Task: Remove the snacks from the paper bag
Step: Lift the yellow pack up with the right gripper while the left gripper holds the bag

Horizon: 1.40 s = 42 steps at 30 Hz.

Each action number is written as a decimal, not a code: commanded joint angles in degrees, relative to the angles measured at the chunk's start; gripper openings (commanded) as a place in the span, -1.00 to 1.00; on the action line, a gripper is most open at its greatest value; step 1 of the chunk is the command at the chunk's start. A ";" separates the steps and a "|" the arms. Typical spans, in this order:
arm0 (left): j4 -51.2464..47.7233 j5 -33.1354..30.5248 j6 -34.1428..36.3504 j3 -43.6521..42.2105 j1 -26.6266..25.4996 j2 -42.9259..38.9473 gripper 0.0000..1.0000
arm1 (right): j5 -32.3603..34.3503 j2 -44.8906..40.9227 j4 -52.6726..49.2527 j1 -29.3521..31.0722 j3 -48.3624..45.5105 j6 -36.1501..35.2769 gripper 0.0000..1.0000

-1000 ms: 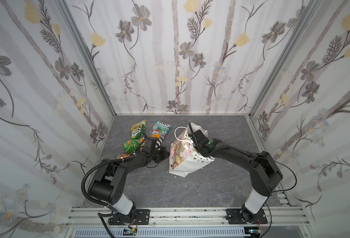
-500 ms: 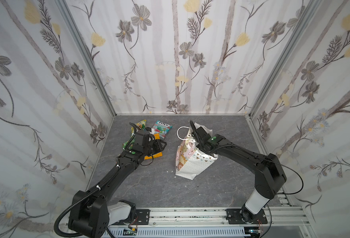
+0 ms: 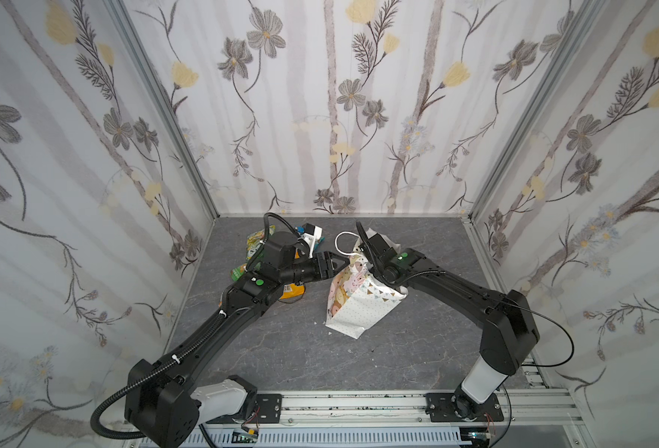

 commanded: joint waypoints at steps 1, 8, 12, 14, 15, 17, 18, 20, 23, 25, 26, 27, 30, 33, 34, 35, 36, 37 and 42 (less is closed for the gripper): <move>-0.50 -1.11 1.55 0.38 -0.53 3.14 0.27 | 0.79 -1.12 0.75 0.16 0.96 0.03 -1.00; -1.63 -3.84 2.86 -2.58 -0.74 7.00 0.09 | 1.72 -2.73 0.50 0.25 2.34 -0.13 -1.00; -1.66 -4.35 3.28 -4.09 -0.83 7.15 0.08 | 1.68 -2.57 0.97 0.10 3.12 -0.63 -1.00; -1.82 -4.83 3.83 -4.96 -0.82 6.96 0.08 | 1.92 -2.57 0.91 -0.01 3.92 -0.67 -1.00; -2.08 -5.42 4.09 -5.33 -0.86 6.91 0.08 | 2.15 -2.72 0.96 -0.10 4.33 -0.59 -1.00; -2.66 -6.19 4.78 -5.86 -0.85 6.89 0.08 | 2.90 -3.05 0.80 -0.40 5.19 -0.54 -1.00; -2.77 -6.30 4.95 -6.08 -0.90 6.95 0.08 | 3.23 -3.28 0.61 -0.57 5.68 -0.50 -1.00; -2.60 -6.52 5.05 -6.73 -0.88 7.11 0.08 | 4.08 -3.90 0.18 -0.83 6.33 -0.50 -1.00; -2.42 -7.01 5.10 -7.75 -0.83 7.14 0.08 | 4.54 -5.00 -0.12 -1.26 6.87 -0.62 -1.00; -2.05 -7.42 4.97 -8.24 -0.82 6.81 0.09 | 4.66 -5.47 -1.04 -1.41 7.75 -0.70 -1.00; -1.97 -7.65 4.97 -8.44 -0.88 6.68 0.09 | 4.67 -5.85 -1.22 -1.34 8.11 -0.76 -1.00; -1.93 -7.86 5.01 -8.55 -0.88 6.52 0.09 | 4.54 -6.27 -1.17 -1.39 8.39 -0.76 -1.00; -2.03 -8.49 5.21 -8.47 -0.88 6.75 0.10 | 5.30 -7.35 -0.70 -1.46 8.79 -0.76 -1.00; -1.70 -8.40 5.06 -8.21 -0.89 7.11 0.13 | 4.39 -6.84 -1.16 -2.00 9.41 -0.86 -1.00; -1.97 -8.48 5.05 -8.05 -0.79 7.11 0.14 | 3.31 -6.87 -1.09 -2.11 9.56 -0.87 -1.00; -2.27 -8.58 5.05 -7.80 -0.86 6.97 0.15 | 2.38 -6.87 -0.83 -2.08 9.58 -0.85 -1.00; -2.52 -8.44 5.14 -7.53 -0.76 6.59 0.17 | 1.76 -6.72 -0.77 -2.12 9.58 -0.76 -1.00; -3.05 -8.10 5.10 -7.12 -0.70 6.02 0.20 | 1.99 -6.36 -1.40 -2.27 9.66 -0.82 -1.00; -8.63 -13.37 6.97 -3.98 -0.05 -4.54 0.40 | 7.73 -4.23 -6.18 -2.88 9.40 -1.70 -1.00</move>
